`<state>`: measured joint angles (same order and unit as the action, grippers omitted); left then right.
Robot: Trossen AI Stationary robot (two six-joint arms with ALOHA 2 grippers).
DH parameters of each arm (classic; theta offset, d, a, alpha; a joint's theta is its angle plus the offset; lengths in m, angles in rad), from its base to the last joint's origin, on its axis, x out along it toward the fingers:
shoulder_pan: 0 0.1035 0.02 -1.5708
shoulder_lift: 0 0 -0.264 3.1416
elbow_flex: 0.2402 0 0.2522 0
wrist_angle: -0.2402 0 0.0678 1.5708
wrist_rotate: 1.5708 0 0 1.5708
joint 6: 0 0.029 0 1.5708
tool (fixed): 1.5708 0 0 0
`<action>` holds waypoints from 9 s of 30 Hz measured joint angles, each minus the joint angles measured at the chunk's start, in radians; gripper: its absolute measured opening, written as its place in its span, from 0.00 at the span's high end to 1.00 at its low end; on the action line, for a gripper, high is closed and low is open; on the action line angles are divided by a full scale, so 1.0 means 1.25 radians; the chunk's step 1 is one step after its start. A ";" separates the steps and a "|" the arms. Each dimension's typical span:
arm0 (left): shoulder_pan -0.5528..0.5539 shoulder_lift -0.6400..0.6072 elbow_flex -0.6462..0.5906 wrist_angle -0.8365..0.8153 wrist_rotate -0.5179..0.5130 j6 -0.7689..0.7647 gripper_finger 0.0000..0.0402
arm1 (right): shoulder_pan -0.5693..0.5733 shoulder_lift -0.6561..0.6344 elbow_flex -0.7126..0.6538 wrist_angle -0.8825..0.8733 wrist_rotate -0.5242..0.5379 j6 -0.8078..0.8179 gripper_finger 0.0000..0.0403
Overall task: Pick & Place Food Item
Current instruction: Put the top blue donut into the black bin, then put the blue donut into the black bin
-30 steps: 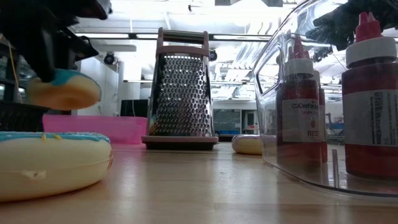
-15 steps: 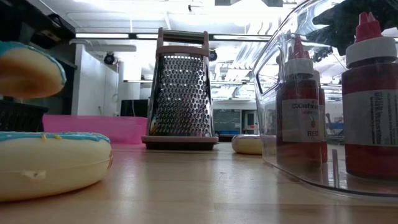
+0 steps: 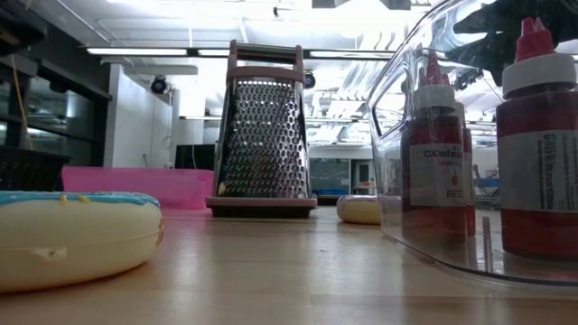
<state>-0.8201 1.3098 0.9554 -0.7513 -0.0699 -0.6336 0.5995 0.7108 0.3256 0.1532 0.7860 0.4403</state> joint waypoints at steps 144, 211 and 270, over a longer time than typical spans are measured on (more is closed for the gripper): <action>0.118 0.385 0.215 0.313 -0.014 0.117 0.62 | 0.000 0.000 -0.001 -0.115 -0.045 0.031 0.45; 0.120 0.435 0.239 0.281 -0.021 0.221 0.73 | 0.000 0.000 0.000 -0.126 -0.045 0.049 0.45; -0.064 0.200 0.136 -0.060 -0.239 -0.262 0.73 | 0.000 0.000 0.000 -0.124 -0.042 0.070 0.45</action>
<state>-0.9001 1.5593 1.1255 -0.8259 -0.3687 -0.9616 0.5993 0.7109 0.3256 -0.0019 0.7338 0.5278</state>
